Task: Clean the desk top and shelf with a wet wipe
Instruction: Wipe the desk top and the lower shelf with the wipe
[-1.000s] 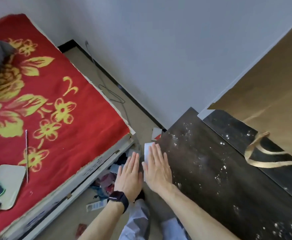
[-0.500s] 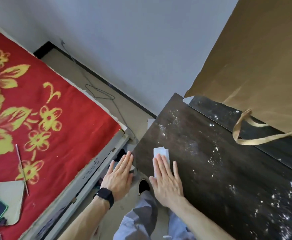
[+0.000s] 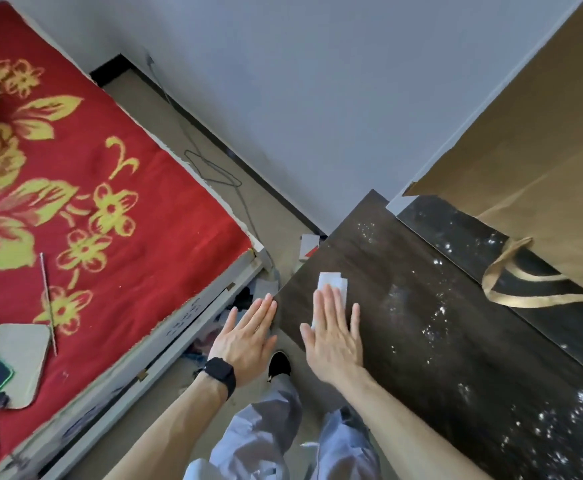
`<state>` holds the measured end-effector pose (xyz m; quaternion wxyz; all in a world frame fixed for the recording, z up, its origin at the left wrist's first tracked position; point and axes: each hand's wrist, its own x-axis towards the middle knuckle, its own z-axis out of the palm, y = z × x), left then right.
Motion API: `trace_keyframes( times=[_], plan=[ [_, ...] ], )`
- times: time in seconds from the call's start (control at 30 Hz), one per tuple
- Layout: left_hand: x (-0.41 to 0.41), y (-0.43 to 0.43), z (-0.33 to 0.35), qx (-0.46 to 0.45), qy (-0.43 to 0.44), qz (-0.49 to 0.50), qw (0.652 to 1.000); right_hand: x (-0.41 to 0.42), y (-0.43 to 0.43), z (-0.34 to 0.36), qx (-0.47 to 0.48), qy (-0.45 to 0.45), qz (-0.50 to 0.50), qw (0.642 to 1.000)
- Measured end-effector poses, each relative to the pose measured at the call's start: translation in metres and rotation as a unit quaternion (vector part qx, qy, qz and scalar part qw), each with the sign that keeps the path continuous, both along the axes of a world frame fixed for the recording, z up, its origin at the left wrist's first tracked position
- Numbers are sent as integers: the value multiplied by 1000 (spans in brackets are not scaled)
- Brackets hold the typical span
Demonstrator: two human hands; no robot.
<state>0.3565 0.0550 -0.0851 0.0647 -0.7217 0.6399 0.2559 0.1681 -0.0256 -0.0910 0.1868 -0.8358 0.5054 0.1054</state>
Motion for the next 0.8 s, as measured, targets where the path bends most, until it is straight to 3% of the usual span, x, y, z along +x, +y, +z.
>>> trace_keyframes(
  times=[0.1,0.23,0.33,0.47,0.6,0.7,0.8],
  plan=[
    [-5,3,-5,-7,-6,7,1000,38,-51,-4,-9,-6,77,997],
    [-14,2,-2,11,1,27,1000,4,-124,-14,-15,46,-84,995],
    [-10,1,6,32,7,13,999,-34,-84,-7,14,48,-161,986],
    [-2,-4,9,10,9,7,1000,-5,-37,-1,7,45,-77,996],
    [0,-1,-1,2,-21,-24,999,41,-107,-10,-14,17,4,1000],
    [6,-9,-6,6,-31,-48,998,29,-158,-17,-16,33,-84,996],
    [2,-25,-2,30,-23,-59,998,-15,-157,-18,10,31,-217,976]
  ],
)
